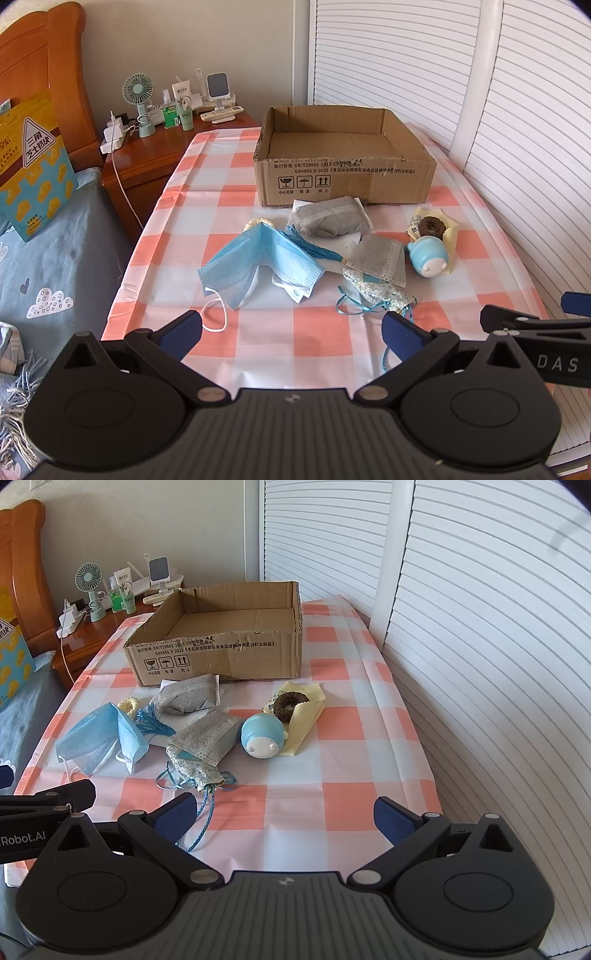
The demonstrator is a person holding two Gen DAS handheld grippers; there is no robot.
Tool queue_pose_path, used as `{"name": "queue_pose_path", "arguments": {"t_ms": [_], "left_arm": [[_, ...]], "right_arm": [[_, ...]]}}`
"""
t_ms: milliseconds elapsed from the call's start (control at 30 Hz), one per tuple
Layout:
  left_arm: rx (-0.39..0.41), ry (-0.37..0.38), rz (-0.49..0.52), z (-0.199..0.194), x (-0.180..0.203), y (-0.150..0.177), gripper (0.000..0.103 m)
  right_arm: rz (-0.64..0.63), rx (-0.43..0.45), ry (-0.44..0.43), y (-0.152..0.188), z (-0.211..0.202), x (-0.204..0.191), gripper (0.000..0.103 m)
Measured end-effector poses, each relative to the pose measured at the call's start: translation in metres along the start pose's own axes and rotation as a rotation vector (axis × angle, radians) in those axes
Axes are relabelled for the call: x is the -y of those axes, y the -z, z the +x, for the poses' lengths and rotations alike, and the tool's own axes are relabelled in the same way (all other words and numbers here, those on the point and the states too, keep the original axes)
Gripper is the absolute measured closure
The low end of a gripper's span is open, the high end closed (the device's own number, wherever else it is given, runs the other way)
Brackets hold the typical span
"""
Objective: Organize soft objects
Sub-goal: 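Move the left tool toward the blue face mask on the table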
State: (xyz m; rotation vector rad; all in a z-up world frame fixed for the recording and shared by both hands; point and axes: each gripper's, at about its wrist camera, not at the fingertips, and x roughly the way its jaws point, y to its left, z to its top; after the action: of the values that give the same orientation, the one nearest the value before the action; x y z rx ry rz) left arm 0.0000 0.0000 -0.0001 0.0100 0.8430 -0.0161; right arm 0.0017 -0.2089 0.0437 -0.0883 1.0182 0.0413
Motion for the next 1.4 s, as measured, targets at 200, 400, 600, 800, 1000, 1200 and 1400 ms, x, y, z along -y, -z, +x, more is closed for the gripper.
{"name": "queue_pose_path", "arguments": {"t_ms": [200, 400, 600, 800, 1000, 1200, 1400], "left_arm": [[0.0, 0.0, -0.001, 0.0, 0.0, 0.0001, 0.001], [0.0, 0.001, -0.002, 0.0, -0.0001, 0.0002, 0.001], [0.0, 0.0, -0.003, -0.0001, -0.0002, 0.0004, 0.001], [0.001, 0.001, -0.002, -0.001, 0.0043, -0.0026, 0.001], [0.002, 0.001, -0.002, -0.0035, 0.0042, -0.0028, 0.001], [0.003, 0.002, -0.003, -0.0054, 0.0031, -0.0016, 0.001], [0.003, 0.001, -0.002, -0.0058, 0.0038, -0.0018, 0.001]], "right_arm": [[0.0, 0.003, 0.001, 0.0002, -0.0018, 0.0008, 0.0], [-0.001, 0.003, 0.001, 0.0006, -0.0028, 0.0, 0.0], [-0.002, 0.005, 0.002, -0.0009, -0.0032, 0.0007, 0.0], [-0.003, 0.008, 0.004, 0.0002, -0.0047, -0.0002, 0.0], [-0.003, 0.008, 0.006, -0.0009, -0.0065, -0.0003, 0.0], [-0.003, 0.01, 0.008, -0.0012, -0.0071, -0.0002, 0.0], [-0.003, 0.01, 0.007, -0.0016, -0.0075, 0.0002, 0.0]]}}
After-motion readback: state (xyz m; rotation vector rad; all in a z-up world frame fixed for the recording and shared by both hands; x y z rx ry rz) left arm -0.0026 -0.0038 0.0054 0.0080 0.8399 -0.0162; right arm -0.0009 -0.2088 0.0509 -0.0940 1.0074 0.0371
